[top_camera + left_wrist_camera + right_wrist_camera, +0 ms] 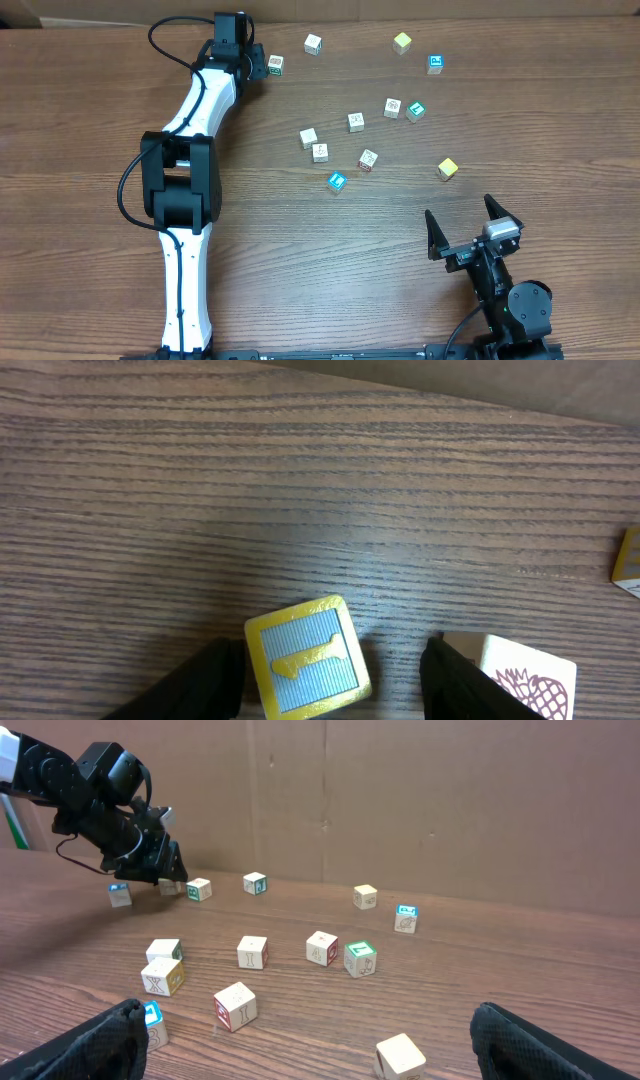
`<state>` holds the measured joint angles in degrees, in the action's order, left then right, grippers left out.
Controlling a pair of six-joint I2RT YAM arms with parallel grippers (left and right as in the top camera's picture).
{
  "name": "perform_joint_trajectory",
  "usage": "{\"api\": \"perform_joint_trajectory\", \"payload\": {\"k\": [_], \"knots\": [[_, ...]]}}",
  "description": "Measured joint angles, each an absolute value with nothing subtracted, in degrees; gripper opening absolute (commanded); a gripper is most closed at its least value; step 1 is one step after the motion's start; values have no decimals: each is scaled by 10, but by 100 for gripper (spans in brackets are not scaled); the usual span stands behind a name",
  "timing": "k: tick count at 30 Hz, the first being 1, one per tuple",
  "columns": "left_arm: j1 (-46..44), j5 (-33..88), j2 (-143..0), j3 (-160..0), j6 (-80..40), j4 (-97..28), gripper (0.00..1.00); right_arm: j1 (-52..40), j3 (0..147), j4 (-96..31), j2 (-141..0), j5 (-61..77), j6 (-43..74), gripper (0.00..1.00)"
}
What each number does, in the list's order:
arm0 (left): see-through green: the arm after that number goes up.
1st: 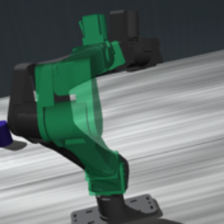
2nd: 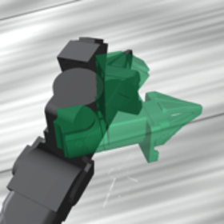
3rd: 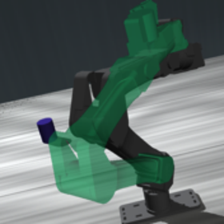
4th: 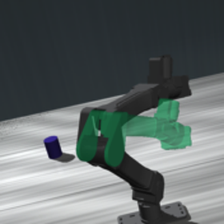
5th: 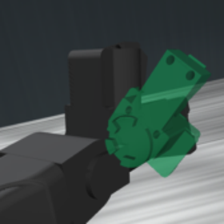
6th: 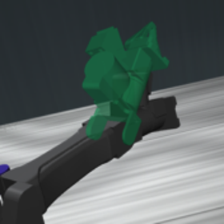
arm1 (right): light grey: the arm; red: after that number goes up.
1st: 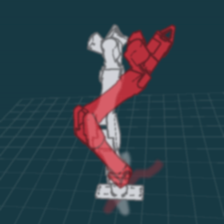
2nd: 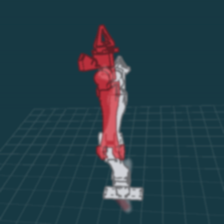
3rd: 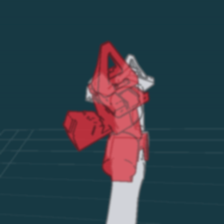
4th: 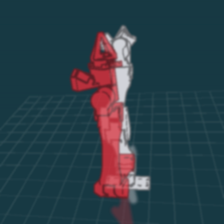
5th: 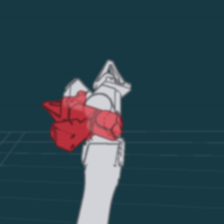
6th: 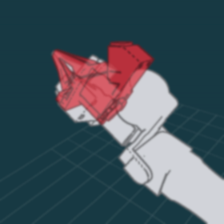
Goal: Form a horizontal line
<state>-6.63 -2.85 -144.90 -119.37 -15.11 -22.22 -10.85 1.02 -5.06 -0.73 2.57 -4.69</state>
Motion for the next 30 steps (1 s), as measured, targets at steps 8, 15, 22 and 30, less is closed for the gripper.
{"api": "perform_joint_trajectory", "payload": {"k": [8, 15, 22, 30], "knots": [[-66, -29, -1462, -1194, -151, -207, 45, -109, 10, -51, -7, 26, -47, 100], [-66, -29, -1464, -1194, -151, -199, 30, -109, 10, -51, -7, 26, -47, 100], [-66, -29, -1460, -1196, -146, -211, 25, -109, 10, -51, -7, 26, -47, 100], [-66, -29, -1364, -1196, -146, -312, 18, -109, 10, -51, -7, 26, -46, 100]]}}
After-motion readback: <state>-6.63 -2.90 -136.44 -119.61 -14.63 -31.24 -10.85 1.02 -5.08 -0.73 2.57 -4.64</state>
